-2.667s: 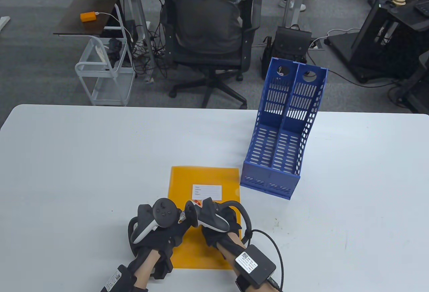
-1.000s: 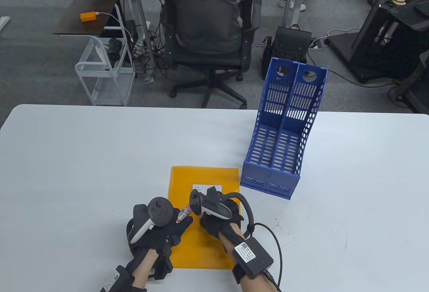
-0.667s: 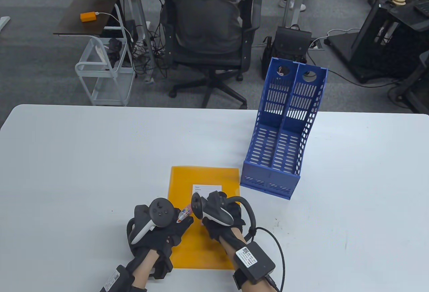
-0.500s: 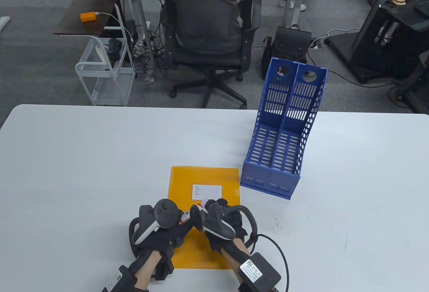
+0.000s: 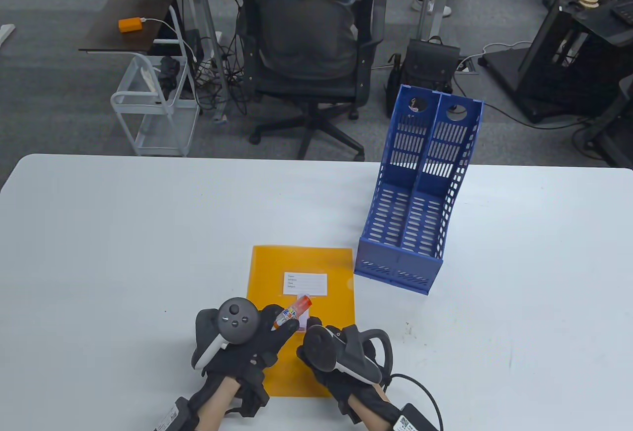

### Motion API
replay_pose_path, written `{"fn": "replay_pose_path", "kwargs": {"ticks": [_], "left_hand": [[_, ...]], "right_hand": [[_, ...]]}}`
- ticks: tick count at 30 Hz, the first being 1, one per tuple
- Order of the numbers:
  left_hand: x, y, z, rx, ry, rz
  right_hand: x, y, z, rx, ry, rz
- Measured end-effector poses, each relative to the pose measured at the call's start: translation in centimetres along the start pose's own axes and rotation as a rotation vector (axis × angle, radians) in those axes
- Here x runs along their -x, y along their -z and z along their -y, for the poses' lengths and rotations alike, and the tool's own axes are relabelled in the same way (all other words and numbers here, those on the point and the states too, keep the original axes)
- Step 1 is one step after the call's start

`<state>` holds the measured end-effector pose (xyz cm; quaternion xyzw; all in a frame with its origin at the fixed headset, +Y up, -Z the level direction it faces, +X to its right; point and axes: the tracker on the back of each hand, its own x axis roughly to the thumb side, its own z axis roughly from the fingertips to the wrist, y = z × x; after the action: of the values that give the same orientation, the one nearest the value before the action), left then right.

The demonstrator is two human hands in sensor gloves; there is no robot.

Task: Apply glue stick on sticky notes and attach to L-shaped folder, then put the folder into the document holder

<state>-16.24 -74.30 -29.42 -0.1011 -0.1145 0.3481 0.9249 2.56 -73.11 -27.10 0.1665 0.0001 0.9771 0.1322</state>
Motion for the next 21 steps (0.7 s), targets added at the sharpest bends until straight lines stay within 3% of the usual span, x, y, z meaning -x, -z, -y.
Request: {"fn": "replay_pose_path", "kwargs": {"ticks": [5, 12, 18, 21], "left_hand": [[-0.3, -0.1, 0.7, 0.049, -0.153, 0.035], [0.1, -0.1, 0.8, 0.154, -0.309, 0.063], [0.4, -0.5, -0.4, 0.029, -0.417, 0.086], [0.9, -0.6, -1.0, -0.043, -0.53, 0.126]], "right_hand": [[0.4, -0.4, 0.2, 0.084, 0.231, 0.039], [0.4, -0.7, 0.9, 0.211, 0.294, 0.123], [1.0, -1.0, 2.0, 0.321, 0.351, 0.138], [2.0, -0.9, 2.2, 0.343, 0.529, 0.091]]}}
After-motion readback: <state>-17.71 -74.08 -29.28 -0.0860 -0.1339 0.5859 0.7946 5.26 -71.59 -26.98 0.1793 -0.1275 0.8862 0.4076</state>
